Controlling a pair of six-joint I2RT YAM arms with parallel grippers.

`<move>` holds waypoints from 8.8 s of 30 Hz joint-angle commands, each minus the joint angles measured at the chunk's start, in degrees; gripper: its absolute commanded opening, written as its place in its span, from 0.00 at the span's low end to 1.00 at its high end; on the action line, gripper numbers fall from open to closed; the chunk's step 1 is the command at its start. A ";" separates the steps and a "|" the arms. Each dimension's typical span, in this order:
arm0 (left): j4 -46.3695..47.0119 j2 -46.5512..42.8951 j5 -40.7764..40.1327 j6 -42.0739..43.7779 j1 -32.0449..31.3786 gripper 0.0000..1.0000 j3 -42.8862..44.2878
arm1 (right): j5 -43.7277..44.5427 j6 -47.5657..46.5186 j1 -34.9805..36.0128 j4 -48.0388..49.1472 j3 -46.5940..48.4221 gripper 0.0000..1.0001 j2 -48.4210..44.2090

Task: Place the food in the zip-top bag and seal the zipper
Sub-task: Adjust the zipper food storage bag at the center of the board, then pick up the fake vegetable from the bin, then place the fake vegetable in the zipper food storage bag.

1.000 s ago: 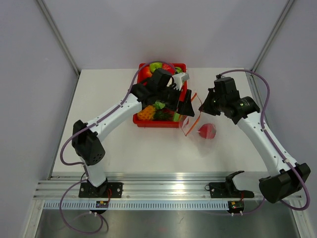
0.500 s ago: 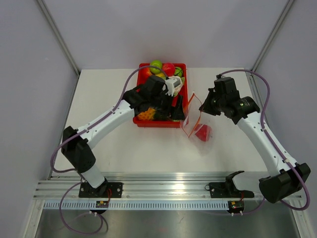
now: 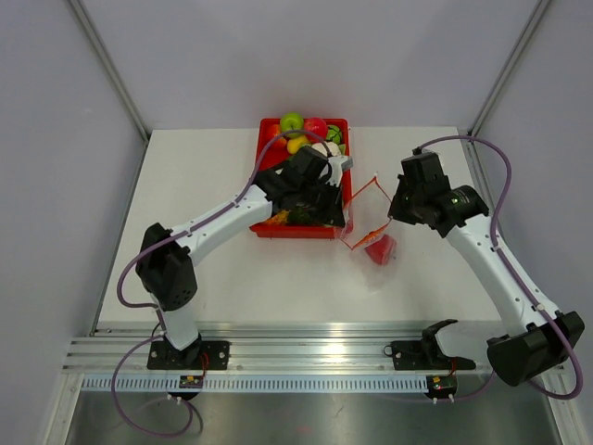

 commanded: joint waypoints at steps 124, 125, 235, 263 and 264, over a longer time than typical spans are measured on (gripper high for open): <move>2.28 -1.99 -34.23 27.03 12.42 0.00 20.15 | -1.32 -3.34 0.37 -0.20 9.81 0.00 7.08; 0.42 -2.87 -29.43 23.27 13.65 0.00 21.47 | -1.59 -3.25 0.37 -0.02 9.63 0.00 7.00; 62.96 -16.84 16.51 -12.03 8.83 0.78 -36.54 | -21.99 19.25 0.11 19.23 0.93 0.00 -4.52; 34.33 -31.54 -5.21 -16.13 11.54 0.56 -43.21 | -22.95 21.53 0.02 21.95 -1.00 0.00 -5.84; 36.59 -30.92 -4.25 -16.32 12.16 0.56 -43.21 | -23.21 21.53 0.11 21.78 -1.09 0.00 -5.84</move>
